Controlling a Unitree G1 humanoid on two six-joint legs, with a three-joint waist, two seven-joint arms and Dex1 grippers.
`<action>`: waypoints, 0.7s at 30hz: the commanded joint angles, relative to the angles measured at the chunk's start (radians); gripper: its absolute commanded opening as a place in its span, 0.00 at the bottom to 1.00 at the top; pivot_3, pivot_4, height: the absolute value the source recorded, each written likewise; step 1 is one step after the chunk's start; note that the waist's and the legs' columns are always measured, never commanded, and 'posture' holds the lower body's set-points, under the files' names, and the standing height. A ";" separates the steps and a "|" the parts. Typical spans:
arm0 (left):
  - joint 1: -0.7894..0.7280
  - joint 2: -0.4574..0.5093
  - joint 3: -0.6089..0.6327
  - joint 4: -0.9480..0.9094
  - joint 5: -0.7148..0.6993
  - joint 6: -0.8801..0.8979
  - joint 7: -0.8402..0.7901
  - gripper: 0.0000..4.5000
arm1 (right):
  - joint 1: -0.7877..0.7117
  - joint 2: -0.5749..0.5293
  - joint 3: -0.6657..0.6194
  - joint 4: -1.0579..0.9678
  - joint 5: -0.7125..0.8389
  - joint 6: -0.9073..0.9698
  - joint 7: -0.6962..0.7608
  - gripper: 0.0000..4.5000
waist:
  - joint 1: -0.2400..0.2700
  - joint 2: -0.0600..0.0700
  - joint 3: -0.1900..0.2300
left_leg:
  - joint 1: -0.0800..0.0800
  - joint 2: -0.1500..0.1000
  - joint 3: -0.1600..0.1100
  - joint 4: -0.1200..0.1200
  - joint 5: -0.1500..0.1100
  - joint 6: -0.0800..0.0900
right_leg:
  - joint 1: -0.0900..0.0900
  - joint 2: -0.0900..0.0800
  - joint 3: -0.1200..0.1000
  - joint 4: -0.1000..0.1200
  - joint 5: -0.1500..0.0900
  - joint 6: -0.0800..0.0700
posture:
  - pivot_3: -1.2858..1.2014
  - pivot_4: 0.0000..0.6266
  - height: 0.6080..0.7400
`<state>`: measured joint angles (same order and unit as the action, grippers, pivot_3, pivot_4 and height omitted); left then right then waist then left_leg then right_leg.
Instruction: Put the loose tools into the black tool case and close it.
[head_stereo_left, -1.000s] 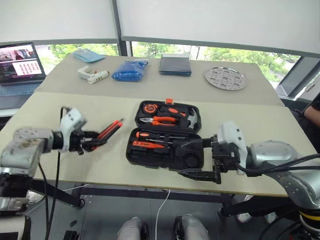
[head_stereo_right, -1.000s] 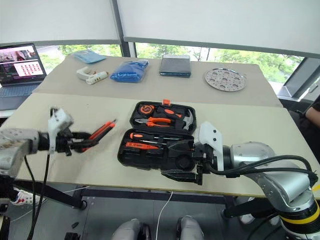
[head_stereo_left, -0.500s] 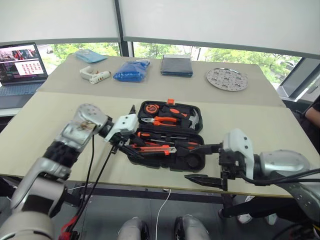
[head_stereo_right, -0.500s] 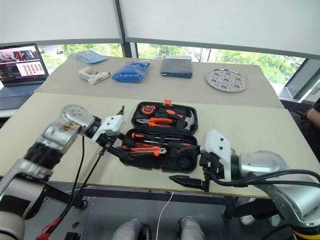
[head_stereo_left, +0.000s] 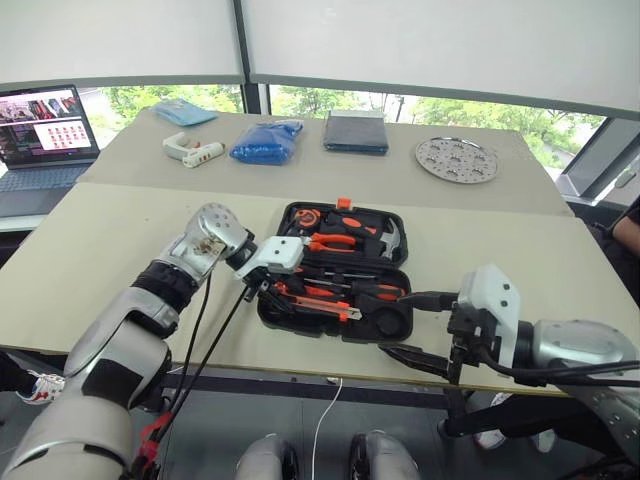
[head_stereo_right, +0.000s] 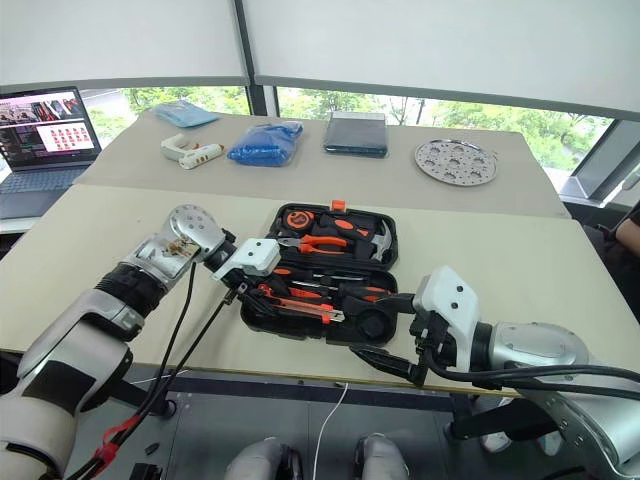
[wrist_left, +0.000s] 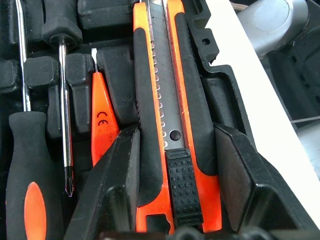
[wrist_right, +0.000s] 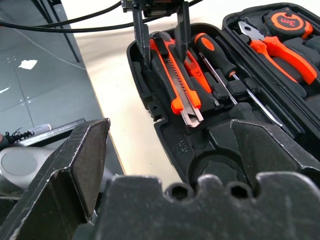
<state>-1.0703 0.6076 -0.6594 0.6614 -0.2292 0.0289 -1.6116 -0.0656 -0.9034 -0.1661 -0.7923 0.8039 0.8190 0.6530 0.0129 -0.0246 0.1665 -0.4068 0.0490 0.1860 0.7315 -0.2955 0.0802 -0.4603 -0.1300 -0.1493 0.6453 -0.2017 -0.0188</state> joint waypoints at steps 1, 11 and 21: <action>-0.019 0.019 -0.023 -0.066 -0.056 0.104 -0.003 0.38 | -0.002 0.005 -0.029 -0.016 0.007 -0.007 -0.011 1.00 | -0.001 0.000 0.000 | 0.000 0.000 0.000 0.000 0.000 0.000 | 0.000 0.000 0.000 0.000 0.000 0.000 | 0.52 0.24 0.84; -0.004 -0.015 0.017 -0.038 0.029 0.117 -0.003 0.38 | -0.028 0.013 -0.009 0.013 0.002 -0.020 -0.001 1.00 | 0.000 0.000 0.000 | 0.000 0.000 0.000 0.001 0.000 0.000 | 0.000 0.000 0.000 0.000 0.000 0.001 | 0.52 0.24 0.84; -0.032 0.017 0.083 -0.069 -0.106 0.212 -0.003 0.99 | -0.025 0.015 0.001 0.018 -0.004 -0.019 0.007 1.00 | -0.001 0.000 0.000 | -0.001 0.000 -0.001 0.001 0.000 0.000 | 0.000 0.000 0.000 0.000 0.000 0.001 | 0.52 0.24 0.84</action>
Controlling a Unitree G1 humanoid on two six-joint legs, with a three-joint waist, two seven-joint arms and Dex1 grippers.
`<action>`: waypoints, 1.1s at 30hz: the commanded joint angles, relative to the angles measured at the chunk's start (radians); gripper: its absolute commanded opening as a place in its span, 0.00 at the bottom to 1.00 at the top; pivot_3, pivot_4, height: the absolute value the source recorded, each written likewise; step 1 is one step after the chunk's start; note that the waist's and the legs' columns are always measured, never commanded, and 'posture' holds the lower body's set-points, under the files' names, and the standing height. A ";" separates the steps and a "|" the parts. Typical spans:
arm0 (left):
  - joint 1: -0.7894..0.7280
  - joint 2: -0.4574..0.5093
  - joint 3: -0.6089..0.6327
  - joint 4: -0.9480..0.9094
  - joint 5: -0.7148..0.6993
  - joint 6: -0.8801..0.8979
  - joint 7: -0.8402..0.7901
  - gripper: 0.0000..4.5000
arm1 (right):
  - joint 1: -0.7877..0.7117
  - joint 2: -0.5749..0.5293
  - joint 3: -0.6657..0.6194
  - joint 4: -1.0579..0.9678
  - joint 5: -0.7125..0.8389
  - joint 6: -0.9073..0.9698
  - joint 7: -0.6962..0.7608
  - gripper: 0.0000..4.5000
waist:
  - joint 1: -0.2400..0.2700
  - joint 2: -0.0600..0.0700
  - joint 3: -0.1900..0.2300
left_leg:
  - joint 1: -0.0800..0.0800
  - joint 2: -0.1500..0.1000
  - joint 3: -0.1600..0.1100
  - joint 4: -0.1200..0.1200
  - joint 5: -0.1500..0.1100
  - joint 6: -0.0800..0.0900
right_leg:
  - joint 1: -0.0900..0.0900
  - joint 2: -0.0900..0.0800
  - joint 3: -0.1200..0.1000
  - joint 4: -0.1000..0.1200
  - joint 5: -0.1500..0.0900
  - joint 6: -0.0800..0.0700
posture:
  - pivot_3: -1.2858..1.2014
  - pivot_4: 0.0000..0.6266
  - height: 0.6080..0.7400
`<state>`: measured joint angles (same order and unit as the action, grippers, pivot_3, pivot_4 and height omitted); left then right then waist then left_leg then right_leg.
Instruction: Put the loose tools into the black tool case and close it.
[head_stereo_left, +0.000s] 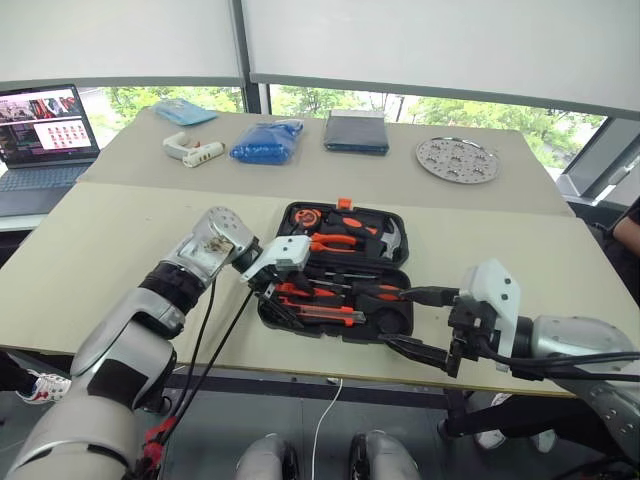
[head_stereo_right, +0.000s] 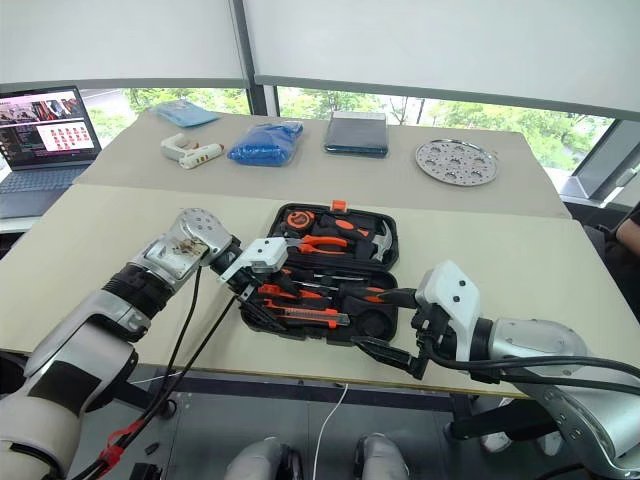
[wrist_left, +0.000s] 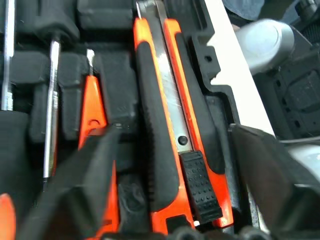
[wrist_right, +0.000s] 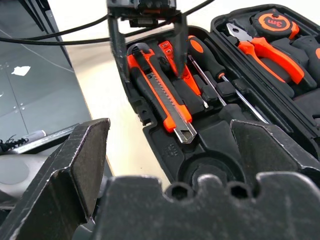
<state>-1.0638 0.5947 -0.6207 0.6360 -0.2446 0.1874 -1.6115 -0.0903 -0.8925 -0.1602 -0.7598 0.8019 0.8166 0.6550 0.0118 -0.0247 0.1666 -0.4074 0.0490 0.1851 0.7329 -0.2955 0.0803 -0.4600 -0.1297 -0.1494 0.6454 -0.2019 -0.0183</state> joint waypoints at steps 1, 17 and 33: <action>-0.041 0.033 0.054 -0.041 -0.103 0.055 -0.003 0.99 | 0.001 0.006 -0.003 -0.015 -0.003 -0.016 0.004 1.00 | 0.000 0.000 0.000 | 0.000 0.000 0.000 0.000 0.000 0.000 | 0.000 0.000 0.000 0.000 0.000 0.000 | 0.52 0.24 0.84; -0.001 0.010 0.020 0.015 -0.006 -0.130 -0.003 0.01 | 0.005 0.010 -0.015 -0.017 0.011 -0.004 -0.004 1.00 | -0.001 0.000 0.000 | -0.001 0.000 0.000 0.001 0.000 0.000 | 0.000 0.000 -0.001 0.000 0.000 0.000 | 0.52 0.24 0.84; 0.085 -0.073 0.070 0.045 0.223 -0.306 0.038 0.01 | 0.013 0.020 -0.026 -0.012 0.033 0.002 -0.028 1.00 | 0.001 0.001 -0.003 | 0.002 0.000 0.000 0.002 -0.001 0.001 | 0.002 0.000 -0.001 0.000 0.000 0.000 | 0.52 0.24 0.84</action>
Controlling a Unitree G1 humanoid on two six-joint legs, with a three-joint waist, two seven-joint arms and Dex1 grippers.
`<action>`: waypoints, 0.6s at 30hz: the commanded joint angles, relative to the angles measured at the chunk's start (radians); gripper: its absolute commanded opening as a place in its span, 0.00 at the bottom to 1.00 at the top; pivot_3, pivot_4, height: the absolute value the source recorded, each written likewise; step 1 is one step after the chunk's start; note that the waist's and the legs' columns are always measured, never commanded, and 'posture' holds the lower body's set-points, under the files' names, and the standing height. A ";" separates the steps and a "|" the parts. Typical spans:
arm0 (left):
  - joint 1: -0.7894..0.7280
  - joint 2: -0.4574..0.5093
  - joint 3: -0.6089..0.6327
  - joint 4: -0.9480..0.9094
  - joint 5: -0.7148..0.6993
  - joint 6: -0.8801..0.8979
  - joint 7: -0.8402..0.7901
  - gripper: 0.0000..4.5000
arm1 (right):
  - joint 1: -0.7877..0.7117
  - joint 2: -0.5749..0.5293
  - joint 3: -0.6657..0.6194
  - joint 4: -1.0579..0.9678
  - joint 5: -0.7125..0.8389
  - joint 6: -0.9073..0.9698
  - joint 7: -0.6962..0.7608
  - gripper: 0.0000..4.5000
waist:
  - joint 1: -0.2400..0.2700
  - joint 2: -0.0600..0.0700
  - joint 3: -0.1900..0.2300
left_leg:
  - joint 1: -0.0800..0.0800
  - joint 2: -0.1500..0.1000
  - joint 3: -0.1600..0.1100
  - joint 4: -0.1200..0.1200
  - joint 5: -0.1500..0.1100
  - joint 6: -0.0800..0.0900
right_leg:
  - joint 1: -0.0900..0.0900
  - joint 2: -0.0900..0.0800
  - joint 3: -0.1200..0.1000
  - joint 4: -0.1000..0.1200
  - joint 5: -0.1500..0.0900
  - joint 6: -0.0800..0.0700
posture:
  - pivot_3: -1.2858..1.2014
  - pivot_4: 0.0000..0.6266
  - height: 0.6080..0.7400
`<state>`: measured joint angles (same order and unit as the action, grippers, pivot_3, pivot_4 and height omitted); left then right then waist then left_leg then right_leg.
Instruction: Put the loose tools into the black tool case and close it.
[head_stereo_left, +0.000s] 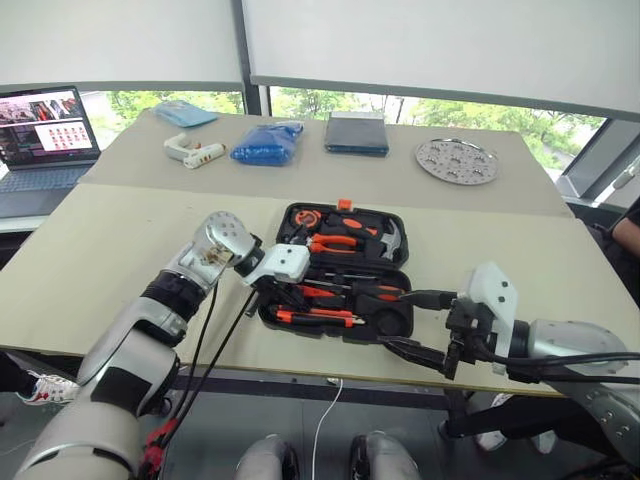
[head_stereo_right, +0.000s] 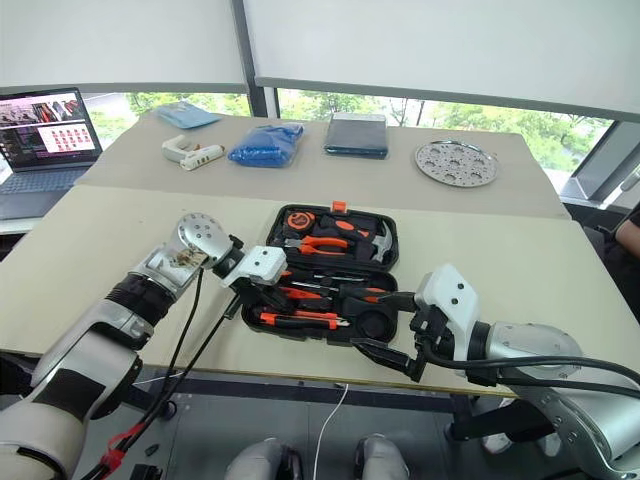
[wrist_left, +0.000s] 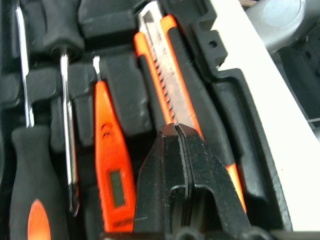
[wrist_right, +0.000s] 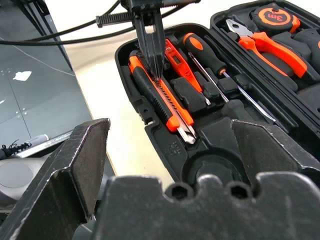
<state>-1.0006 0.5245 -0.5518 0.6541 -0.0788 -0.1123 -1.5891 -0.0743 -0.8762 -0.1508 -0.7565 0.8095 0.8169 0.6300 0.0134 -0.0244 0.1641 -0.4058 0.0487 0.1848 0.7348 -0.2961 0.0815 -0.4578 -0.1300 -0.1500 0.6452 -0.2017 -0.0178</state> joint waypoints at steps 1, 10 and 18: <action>0.018 -0.005 0.014 0.032 0.059 -0.007 0.019 0.01 | -0.003 0.004 -0.036 -0.015 0.027 0.002 -0.003 1.00 | -0.001 0.001 0.000 | 0.000 0.000 0.000 0.000 0.000 0.000 | 0.000 0.000 0.000 0.000 0.000 0.000 | 0.52 0.24 0.84; 0.004 0.089 0.025 -0.134 -0.121 0.127 -0.025 0.01 | 0.008 -0.001 -0.043 -0.015 0.046 0.003 -0.004 1.00 | -0.005 0.000 0.000 | -0.001 0.000 -0.001 0.000 0.000 0.000 | -0.001 0.000 0.001 0.001 0.001 0.000 | 0.52 0.24 0.84; 0.050 0.027 -0.002 -0.083 0.026 0.006 0.003 0.01 | 0.008 -0.005 -0.042 -0.016 0.050 0.005 -0.006 1.00 | 0.002 0.000 0.000 | -0.003 -0.001 -0.001 0.003 -0.001 0.001 | -0.001 0.000 0.000 0.000 0.000 0.001 | 0.52 0.24 0.84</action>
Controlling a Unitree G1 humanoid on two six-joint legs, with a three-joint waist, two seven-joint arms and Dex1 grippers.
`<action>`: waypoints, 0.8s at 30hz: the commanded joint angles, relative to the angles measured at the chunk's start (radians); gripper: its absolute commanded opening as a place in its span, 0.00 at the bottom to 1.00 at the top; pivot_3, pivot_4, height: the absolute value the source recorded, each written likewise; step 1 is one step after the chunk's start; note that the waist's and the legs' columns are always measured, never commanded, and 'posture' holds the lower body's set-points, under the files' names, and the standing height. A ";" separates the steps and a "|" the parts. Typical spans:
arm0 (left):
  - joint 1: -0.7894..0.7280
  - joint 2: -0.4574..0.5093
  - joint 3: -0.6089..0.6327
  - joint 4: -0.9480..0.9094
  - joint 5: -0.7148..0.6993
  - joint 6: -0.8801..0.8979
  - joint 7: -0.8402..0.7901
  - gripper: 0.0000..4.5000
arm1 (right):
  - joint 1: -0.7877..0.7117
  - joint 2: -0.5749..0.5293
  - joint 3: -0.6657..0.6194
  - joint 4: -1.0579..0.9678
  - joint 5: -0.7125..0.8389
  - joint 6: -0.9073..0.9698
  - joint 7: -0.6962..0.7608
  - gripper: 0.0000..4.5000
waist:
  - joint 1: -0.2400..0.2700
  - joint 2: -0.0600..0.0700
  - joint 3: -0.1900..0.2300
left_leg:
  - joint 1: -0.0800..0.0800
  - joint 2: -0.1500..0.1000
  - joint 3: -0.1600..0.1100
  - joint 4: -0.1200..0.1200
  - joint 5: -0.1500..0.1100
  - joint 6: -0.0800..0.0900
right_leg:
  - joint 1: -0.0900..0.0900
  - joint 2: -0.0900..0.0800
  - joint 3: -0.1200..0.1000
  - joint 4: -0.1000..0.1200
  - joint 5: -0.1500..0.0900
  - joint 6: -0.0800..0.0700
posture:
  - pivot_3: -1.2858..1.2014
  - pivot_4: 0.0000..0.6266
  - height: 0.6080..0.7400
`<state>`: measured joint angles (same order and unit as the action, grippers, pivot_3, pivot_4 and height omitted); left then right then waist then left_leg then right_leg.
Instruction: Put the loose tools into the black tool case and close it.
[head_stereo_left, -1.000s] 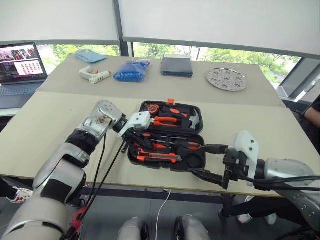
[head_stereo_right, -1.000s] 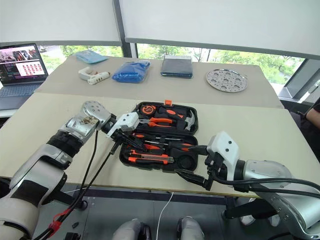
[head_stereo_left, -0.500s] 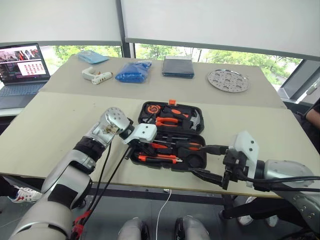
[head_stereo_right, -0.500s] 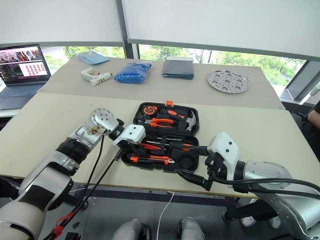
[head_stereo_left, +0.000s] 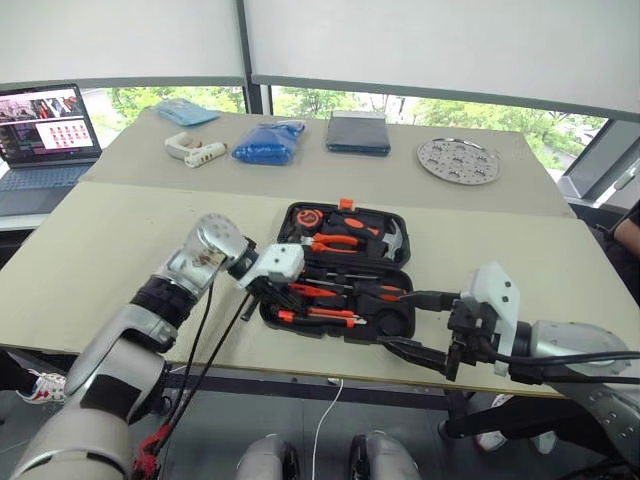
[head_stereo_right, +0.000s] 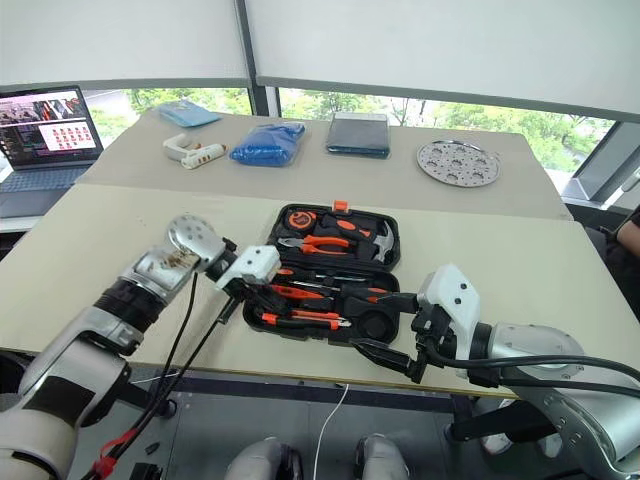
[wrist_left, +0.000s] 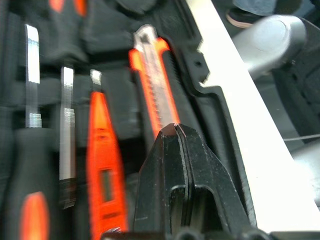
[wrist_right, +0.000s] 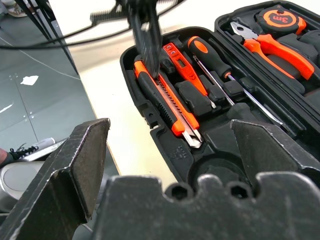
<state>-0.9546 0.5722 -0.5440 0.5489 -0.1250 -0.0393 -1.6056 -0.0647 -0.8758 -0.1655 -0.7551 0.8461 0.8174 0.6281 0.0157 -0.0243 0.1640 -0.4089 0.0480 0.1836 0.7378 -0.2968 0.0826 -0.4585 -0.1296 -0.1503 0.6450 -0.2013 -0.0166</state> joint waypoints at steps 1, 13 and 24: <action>0.008 -0.029 -0.012 0.037 0.093 -0.090 0.031 0.01 | 0.000 -0.007 -0.028 -0.018 0.014 0.005 -0.004 1.00 | 0.000 0.000 0.000 | 0.001 0.000 0.000 0.000 0.000 0.000 | 0.000 0.000 0.000 0.000 0.000 0.000 | 0.52 0.24 0.84; 0.012 -0.005 0.194 -0.051 -0.105 0.128 -0.007 0.16 | 0.192 -0.057 -0.261 -0.055 0.031 0.028 0.018 1.00 | -0.002 0.002 -0.002 | 0.000 0.000 -0.001 0.000 -0.001 0.002 | 0.000 0.000 0.002 0.001 0.002 0.002 | 0.52 0.24 0.84; 0.021 0.076 0.380 -0.283 -0.309 0.496 0.002 0.99 | 0.325 -0.129 -0.397 0.122 -0.115 0.019 0.095 1.00 | -0.004 0.002 -0.002 | 0.001 -0.001 -0.002 0.000 0.000 0.001 | 0.003 0.001 0.003 -0.001 0.000 0.005 | 0.52 0.24 0.84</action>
<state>-0.9234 0.6413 -0.1898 0.3037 -0.4023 0.4264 -1.6015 0.2855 -0.9878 -0.5873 -0.6547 0.7715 0.8643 0.7191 0.0119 -0.0224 0.1625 -0.4074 0.0471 0.1811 0.7377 -0.2970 0.0834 -0.4562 -0.1288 -0.1471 0.6446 -0.2015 -0.0117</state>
